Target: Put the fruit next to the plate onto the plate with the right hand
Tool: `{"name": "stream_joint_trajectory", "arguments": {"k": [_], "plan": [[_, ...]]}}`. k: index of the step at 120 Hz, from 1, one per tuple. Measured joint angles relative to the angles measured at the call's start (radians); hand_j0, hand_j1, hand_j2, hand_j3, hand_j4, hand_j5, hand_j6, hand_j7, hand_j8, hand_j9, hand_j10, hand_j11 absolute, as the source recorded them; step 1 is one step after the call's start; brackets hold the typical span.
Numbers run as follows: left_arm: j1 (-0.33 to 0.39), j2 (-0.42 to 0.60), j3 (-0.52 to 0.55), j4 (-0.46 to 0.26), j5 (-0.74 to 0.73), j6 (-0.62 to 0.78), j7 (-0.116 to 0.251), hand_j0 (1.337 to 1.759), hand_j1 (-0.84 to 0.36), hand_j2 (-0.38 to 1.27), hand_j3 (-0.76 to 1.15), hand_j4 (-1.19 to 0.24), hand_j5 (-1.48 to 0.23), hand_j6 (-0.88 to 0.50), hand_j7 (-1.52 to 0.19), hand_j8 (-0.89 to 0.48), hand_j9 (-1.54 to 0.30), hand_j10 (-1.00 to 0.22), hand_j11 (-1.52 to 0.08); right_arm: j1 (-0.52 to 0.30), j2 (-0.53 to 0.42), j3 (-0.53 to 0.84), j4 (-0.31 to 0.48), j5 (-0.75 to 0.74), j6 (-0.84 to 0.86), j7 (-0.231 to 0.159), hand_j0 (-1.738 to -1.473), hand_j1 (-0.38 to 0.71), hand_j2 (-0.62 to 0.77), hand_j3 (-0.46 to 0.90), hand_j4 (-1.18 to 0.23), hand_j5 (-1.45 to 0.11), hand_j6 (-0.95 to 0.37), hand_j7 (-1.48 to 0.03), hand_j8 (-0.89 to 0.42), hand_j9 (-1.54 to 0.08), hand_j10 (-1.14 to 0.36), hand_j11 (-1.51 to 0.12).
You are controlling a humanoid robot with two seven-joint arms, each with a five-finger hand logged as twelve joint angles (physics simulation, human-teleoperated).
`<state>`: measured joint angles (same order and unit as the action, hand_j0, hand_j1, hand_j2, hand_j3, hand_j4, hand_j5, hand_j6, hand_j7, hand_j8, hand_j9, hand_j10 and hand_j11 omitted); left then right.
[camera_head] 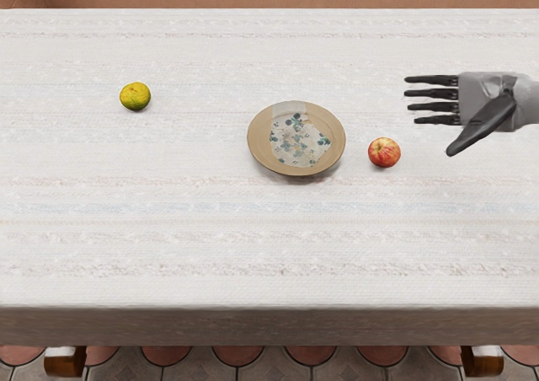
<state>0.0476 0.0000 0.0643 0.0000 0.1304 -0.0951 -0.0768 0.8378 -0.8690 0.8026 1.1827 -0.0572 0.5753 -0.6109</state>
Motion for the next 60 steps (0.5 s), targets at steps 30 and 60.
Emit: {"name": "stream_joint_trajectory", "arguments": {"k": [30, 60], "plan": [[0.000, 0.000, 0.000, 0.000, 0.000, 0.000, 0.000, 1.658, 0.35, 0.00, 0.00, 0.00, 0.00, 0.00, 0.00, 0.00, 0.00, 0.00, 0.00, 0.039, 0.123, 0.014, -0.059, -0.181, 0.030, 0.000, -1.658, -0.35, 0.00, 0.00, 0.00, 0.00, 0.00, 0.00, 0.00, 0.00, 0.00, 0.00], [0.000, 0.000, 0.000, 0.000, 0.000, 0.000, 0.000, 1.658, 0.35, 0.00, 0.00, 0.00, 0.00, 0.00, 0.00, 0.00, 0.00, 0.00, 0.00, 0.365, 0.224, -0.362, -0.085, -0.698, -0.048, 0.000, -1.658, -0.35, 0.00, 0.00, 0.00, 0.00, 0.00, 0.00, 0.00, 0.00, 0.00, 0.00]]}}
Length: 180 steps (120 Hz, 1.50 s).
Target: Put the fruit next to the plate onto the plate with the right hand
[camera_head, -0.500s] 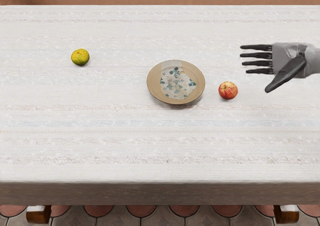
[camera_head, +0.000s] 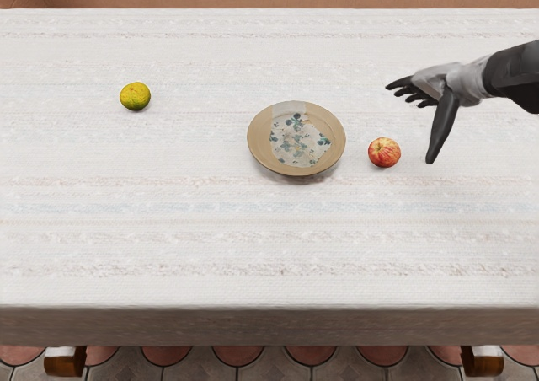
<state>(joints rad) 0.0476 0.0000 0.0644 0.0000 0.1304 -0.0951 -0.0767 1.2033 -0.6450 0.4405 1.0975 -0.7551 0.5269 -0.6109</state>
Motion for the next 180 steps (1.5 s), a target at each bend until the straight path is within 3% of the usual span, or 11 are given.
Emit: {"name": "stream_joint_trajectory", "arguments": {"k": [19, 44, 95, 132, 180], "plan": [[0.000, 0.000, 0.000, 0.000, 0.000, 0.000, 0.000, 1.658, 0.35, 0.00, 0.00, 0.00, 0.00, 0.00, 0.00, 0.00, 0.00, 0.00, 0.00, 0.123, 0.029, -0.237, 0.015, -0.049, -0.174, 0.000, -1.658, -0.35, 0.00, 0.00, 0.00, 0.00, 0.00, 0.00, 0.00, 0.00, 0.00, 0.00], [0.000, 0.000, 0.000, 0.000, 0.000, 0.000, 0.000, 1.658, 0.35, 0.00, 0.00, 0.00, 0.00, 0.00, 0.00, 0.00, 0.00, 0.00, 0.00, 0.208, 0.190, -0.463, 0.008, -0.037, -0.359, 0.000, -1.658, -0.35, 0.00, 0.00, 0.00, 0.00, 0.00, 0.00, 0.00, 0.00, 0.00, 0.00], [0.000, 0.000, 0.000, 0.000, 0.000, 0.000, 0.000, 1.658, 0.35, 0.00, 0.00, 0.00, 0.00, 0.00, 0.00, 0.00, 0.00, 0.00, 0.00, 0.205, 0.269, -0.663, 0.004, 0.065, -0.551, 0.000, -1.658, -0.34, 0.00, 0.00, -0.01, -0.01, -0.01, -0.01, -0.01, -0.01, -0.01, -0.01], [0.000, 0.000, 0.000, 0.000, 0.000, 0.000, 0.000, 1.658, 0.35, 0.00, 0.00, 0.00, 0.00, 0.00, 0.00, 0.00, 0.00, 0.00, 0.00, 0.206, 0.272, -0.726, -0.008, 0.084, -0.635, 0.000, -1.658, -0.07, -0.04, 0.00, -0.23, -0.30, -0.23, -0.30, -0.23, -0.30, -0.23, -0.30], [0.000, 0.000, 0.000, 0.000, 0.000, 0.000, 0.000, 1.658, 0.35, 0.00, 0.00, 0.00, 0.00, 0.00, 0.00, 0.00, 0.00, 0.00, 0.00, 0.200, 0.280, -0.766, 0.001, 0.078, -0.754, 0.000, -1.658, 0.01, -0.06, 0.00, -0.30, -0.39, -0.30, -0.39, -0.30, -0.39, -0.30, -0.39]]}}
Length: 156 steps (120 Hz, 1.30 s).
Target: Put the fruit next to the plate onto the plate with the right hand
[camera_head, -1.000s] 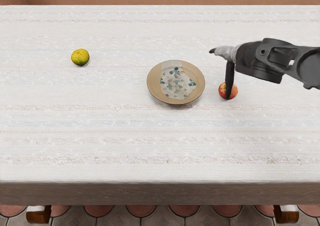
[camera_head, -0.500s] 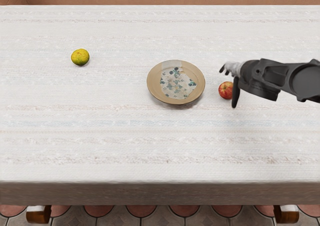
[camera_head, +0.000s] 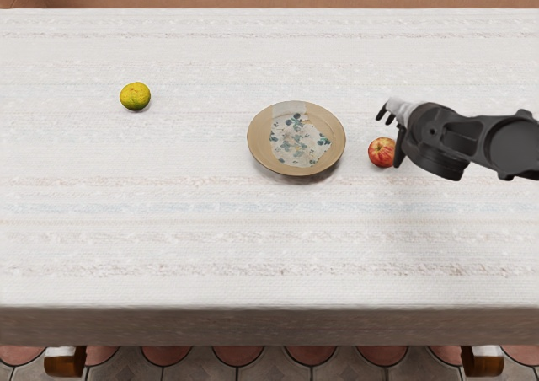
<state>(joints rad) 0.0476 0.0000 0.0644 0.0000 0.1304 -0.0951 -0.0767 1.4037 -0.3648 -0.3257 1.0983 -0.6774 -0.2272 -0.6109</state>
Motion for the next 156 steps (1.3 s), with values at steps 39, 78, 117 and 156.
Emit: {"name": "stream_joint_trajectory", "arguments": {"k": [39, 78, 117, 156], "plan": [[0.000, 0.000, 0.000, 0.000, 0.000, 0.000, 0.000, 1.658, 0.35, 0.00, 0.00, 0.00, 0.00, 0.00, 0.00, 0.00, 0.00, 0.00, 0.00, -0.032, 0.005, 0.000, 0.004, -0.035, -0.010, 0.000, -1.658, 0.02, -0.06, 0.00, -0.31, -0.40, -0.31, -0.40, -0.31, -0.40, -0.31, -0.40], [0.000, 0.000, 0.000, 0.000, 0.000, 0.000, 0.000, 1.658, 0.35, 0.00, 0.00, 0.00, 0.00, 0.00, 0.00, 0.00, 0.00, 0.00, 0.00, -0.048, 0.010, -0.001, 0.004, -0.053, -0.011, 0.000, -1.658, 0.07, -0.07, 0.00, -0.35, -0.46, -0.35, -0.45, -0.35, -0.46, -0.35, -0.46], [0.000, 0.000, 0.000, 0.000, 0.000, 0.000, 0.000, 1.658, 0.35, 0.00, 0.00, 0.00, 0.00, 0.00, 0.00, 0.00, 0.00, 0.00, 0.00, -0.078, 0.009, 0.021, -0.005, -0.047, -0.011, 0.000, -1.658, 0.19, -0.09, 0.00, -0.45, -0.58, -0.45, -0.58, -0.45, -0.58, -0.45, -0.58], [0.000, 0.000, 0.000, 0.000, 0.000, 0.000, 0.000, 1.658, 0.35, 0.00, 0.00, 0.00, 0.00, 0.00, 0.00, 0.00, 0.00, 0.00, 0.00, -0.205, 0.002, 0.358, -0.368, -0.043, -0.047, -0.001, -1.628, 0.40, 0.14, 0.00, -0.38, -1.04, -0.24, -1.12, -0.39, -1.17, -0.65, -1.15]]}}
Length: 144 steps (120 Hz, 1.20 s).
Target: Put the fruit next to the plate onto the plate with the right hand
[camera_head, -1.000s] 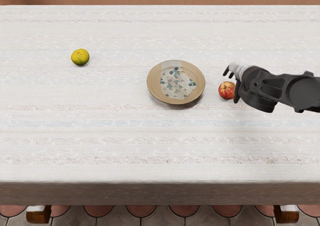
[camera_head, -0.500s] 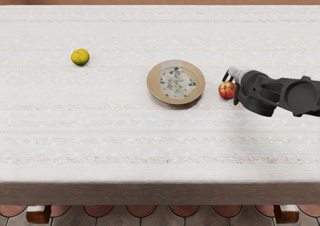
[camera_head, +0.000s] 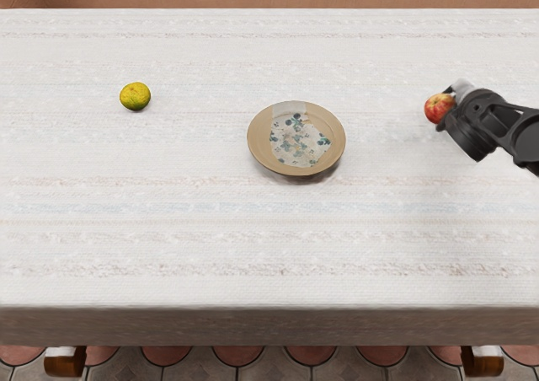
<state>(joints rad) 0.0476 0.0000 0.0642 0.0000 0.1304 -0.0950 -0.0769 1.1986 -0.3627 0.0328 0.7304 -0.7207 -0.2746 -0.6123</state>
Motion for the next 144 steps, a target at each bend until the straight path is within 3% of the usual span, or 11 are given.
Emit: {"name": "stream_joint_trajectory", "arguments": {"k": [6, 11, 13, 32, 58, 73, 92, 144], "plan": [[0.000, 0.000, 0.000, 0.000, 0.000, 0.000, 0.000, 1.658, 0.35, 0.00, 0.00, 0.00, 0.00, 0.00, 0.00, 0.00, 0.00, 0.00, 0.00, -0.001, -0.001, 0.051, -0.092, 0.008, -0.009, 0.000, -1.627, 0.40, 0.09, 0.00, -0.38, -1.06, -0.25, -1.12, -0.45, -1.18, -0.68, -1.17], [0.000, 0.000, 0.000, 0.000, 0.000, 0.000, 0.000, 1.658, 0.35, 0.00, 0.00, 0.00, 0.00, 0.00, 0.00, 0.00, 0.00, 0.00, 0.00, -0.003, -0.001, 0.101, -0.144, 0.025, -0.011, 0.000, -1.627, 0.44, 0.22, 0.00, -0.35, -1.08, -0.25, -1.12, -0.46, -1.18, -0.71, -1.17], [0.000, 0.000, 0.000, 0.000, 0.000, 0.000, 0.000, 1.658, 0.35, 0.00, 0.00, 0.00, 0.00, 0.00, 0.00, 0.00, 0.00, 0.00, 0.00, -0.004, -0.001, 0.117, -0.160, 0.039, -0.012, 0.000, -1.628, 0.44, 0.19, 0.00, -0.35, -1.08, -0.26, -1.12, -0.48, -1.18, -0.72, -1.17], [0.000, 0.000, 0.000, 0.000, 0.000, 0.000, 0.000, 1.658, 0.35, 0.00, 0.00, 0.00, 0.00, 0.00, 0.00, 0.00, 0.00, 0.00, 0.00, 0.002, 0.002, 0.248, -0.227, 0.238, 0.106, 0.001, -1.628, 0.38, 0.09, 0.00, -0.38, -1.12, -0.31, -1.13, -0.55, -1.18, -0.79, -1.18], [0.000, 0.000, 0.000, 0.000, 0.000, 0.000, 0.000, 1.658, 0.35, 0.00, 0.00, 0.00, 0.00, 0.00, 0.00, 0.00, 0.00, 0.00, 0.00, -0.008, 0.004, 0.406, -0.235, 0.527, 0.559, 0.001, -1.626, 0.34, 0.04, 0.00, -0.40, -1.15, -0.35, -1.13, -0.59, -1.20, -0.81, -1.20], [0.000, 0.000, 0.000, 0.000, 0.000, 0.000, 0.000, 1.658, 0.35, 0.00, 0.00, 0.00, 0.00, 0.00, 0.00, 0.00, 0.00, 0.00, 0.00, -0.023, 0.010, 0.424, -0.184, 0.620, 0.710, 0.001, -1.625, 0.34, 0.02, 0.00, -0.40, -1.16, -0.35, -1.13, -0.59, -1.20, -0.82, -1.20], [0.000, 0.000, 0.000, 0.000, 0.000, 0.000, 0.000, 1.658, 0.35, 0.00, 0.00, 0.00, 0.00, 0.00, 0.00, 0.00, 0.00, 0.00, 0.00, -0.036, 0.051, 0.430, -0.142, 0.652, 0.761, 0.001, -1.624, 0.35, 0.06, 0.00, -0.40, -1.17, -0.35, -1.13, -0.59, -1.20, -0.83, -1.20], [0.000, 0.000, 0.000, 0.000, 0.000, 0.000, 0.000, 1.658, 0.35, 0.00, 0.00, 0.00, 0.00, 0.00, 0.00, 0.00, 0.00, 0.00, 0.00, -0.023, 0.131, 0.425, -0.131, 0.637, 0.767, 0.001, -1.626, 0.37, 0.09, 0.00, -0.38, -1.16, -0.32, -1.13, -0.57, -1.20, -0.83, -1.21]]}}
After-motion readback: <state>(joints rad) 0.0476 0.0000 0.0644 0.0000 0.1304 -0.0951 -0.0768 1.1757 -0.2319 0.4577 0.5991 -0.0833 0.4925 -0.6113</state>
